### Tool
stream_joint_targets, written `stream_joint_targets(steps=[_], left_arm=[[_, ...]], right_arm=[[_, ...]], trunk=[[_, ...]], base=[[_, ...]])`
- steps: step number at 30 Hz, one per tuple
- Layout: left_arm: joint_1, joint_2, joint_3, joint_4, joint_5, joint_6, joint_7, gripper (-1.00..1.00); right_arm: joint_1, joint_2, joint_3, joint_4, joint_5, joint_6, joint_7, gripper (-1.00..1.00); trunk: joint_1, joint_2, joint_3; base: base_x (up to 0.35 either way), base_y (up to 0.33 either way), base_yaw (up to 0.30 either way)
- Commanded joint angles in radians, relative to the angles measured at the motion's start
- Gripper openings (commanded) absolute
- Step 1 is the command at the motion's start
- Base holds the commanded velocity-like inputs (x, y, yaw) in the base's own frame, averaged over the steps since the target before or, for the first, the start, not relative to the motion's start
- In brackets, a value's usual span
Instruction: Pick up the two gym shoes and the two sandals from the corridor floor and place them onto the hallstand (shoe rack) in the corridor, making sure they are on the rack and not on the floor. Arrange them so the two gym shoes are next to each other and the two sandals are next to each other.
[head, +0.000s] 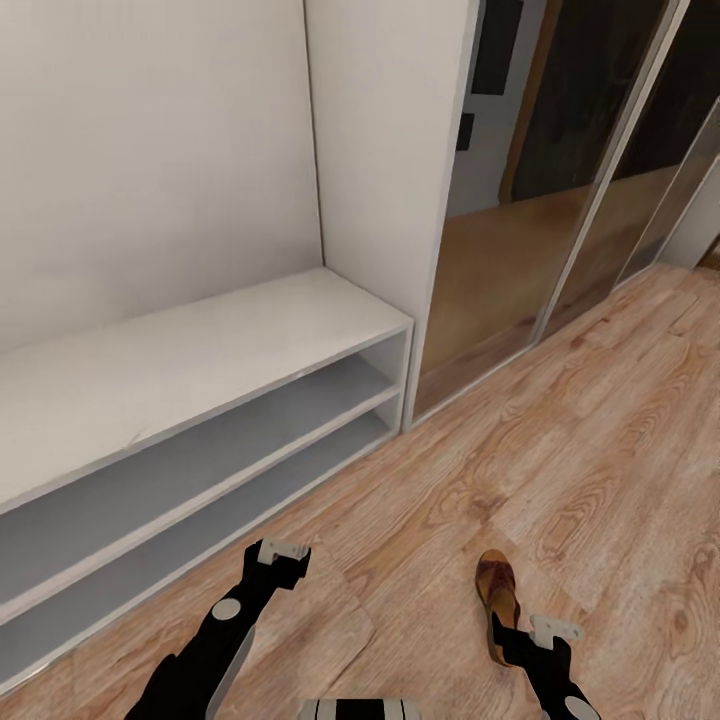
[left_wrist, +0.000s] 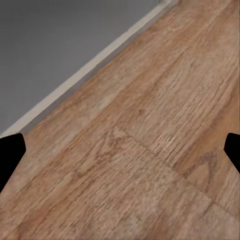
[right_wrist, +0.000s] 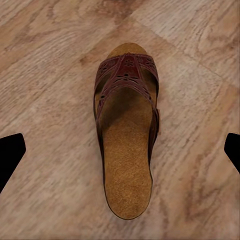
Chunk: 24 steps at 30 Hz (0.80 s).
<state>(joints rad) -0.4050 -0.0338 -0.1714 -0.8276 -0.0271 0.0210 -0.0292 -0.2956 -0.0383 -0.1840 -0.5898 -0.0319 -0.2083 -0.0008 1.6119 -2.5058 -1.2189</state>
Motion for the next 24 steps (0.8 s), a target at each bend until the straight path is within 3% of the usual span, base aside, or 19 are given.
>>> stream_joint_targets(steps=[1, 14, 24], left_arm=[[0.000, 0.000, 0.001, -0.005, -0.003, 0.002, -0.003, 1.00], [-0.002, 0.001, 0.003, -0.065, -0.002, 0.005, -0.002, 1.00], [-0.023, -0.004, 0.003, -0.126, -0.001, 0.060, -0.002, 1.00]], right_arm=[[0.000, 0.000, 0.000, 0.001, -0.003, -0.003, 0.000, 1.00], [0.000, 0.000, -0.002, 0.000, -0.003, -0.003, -0.002, 1.00], [0.000, 0.000, -0.002, -0.002, -0.002, -0.002, -0.002, 1.00]], trunk=[[0.000, 0.000, -0.005], [0.006, -0.004, -0.072], [0.010, -0.005, -0.104]], base=[[0.000, 0.000, -0.003], [0.000, 0.000, 0.000], [0.000, 0.000, 0.000]])
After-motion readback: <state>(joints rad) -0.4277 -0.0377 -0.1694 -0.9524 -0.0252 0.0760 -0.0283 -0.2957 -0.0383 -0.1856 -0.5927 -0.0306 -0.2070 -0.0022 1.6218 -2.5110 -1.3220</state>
